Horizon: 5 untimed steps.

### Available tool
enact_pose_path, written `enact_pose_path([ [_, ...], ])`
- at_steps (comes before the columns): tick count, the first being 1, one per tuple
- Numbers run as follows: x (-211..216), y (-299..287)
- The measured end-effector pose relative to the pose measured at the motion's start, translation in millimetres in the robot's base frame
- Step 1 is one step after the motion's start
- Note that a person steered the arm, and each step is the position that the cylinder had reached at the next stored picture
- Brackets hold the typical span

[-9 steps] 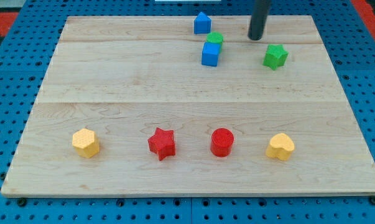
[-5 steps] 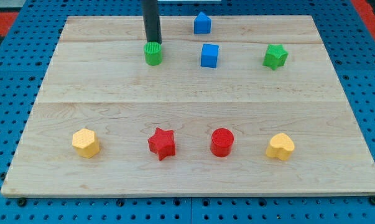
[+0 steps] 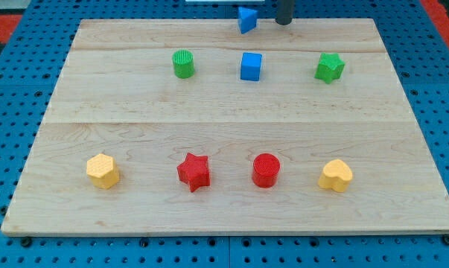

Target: Push the blue triangle to top center of the board

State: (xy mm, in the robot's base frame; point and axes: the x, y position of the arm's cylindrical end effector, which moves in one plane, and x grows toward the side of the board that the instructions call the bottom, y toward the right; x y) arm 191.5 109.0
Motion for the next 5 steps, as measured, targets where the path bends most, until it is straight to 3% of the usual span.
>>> enact_pose_path([
  [1, 1, -14],
  [2, 26, -118],
  [3, 84, -230],
  [5, 1, -186],
])
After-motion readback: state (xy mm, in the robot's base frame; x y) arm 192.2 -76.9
